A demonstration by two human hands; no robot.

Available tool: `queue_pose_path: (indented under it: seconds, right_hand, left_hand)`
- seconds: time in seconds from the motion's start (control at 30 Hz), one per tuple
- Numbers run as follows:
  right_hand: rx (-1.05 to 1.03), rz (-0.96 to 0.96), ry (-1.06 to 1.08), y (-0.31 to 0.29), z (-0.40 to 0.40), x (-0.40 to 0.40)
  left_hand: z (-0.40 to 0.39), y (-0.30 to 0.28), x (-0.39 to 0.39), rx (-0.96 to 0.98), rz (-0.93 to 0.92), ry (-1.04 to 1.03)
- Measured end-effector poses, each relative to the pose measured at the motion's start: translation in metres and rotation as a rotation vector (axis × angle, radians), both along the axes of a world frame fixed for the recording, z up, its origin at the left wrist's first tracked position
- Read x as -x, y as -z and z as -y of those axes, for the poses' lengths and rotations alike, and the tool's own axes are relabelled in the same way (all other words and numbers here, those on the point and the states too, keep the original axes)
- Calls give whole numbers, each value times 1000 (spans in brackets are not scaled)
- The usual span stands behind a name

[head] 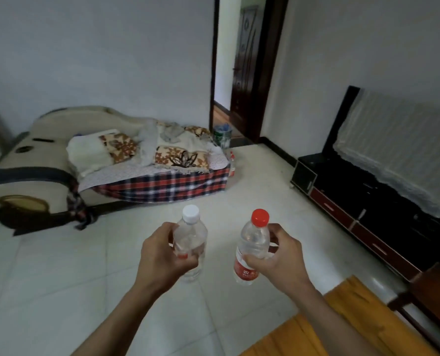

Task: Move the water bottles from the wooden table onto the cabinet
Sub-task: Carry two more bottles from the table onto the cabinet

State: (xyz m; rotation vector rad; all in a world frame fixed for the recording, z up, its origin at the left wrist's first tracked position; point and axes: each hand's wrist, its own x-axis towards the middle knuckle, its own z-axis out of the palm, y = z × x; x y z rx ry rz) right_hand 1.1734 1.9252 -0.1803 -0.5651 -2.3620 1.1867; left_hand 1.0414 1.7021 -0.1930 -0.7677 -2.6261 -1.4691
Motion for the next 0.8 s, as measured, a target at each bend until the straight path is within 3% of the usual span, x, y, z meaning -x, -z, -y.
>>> queue_pose_path:
  seconds: [0.43,0.8]
  right_hand:
    - [48,-62,-530,6,61,101]
    - [14,-133,-805,-10,205,131]
  left_hand:
    - [91,-14,-30,-46,20,-556]
    - [235,-24,-69,-103,-39,-811]
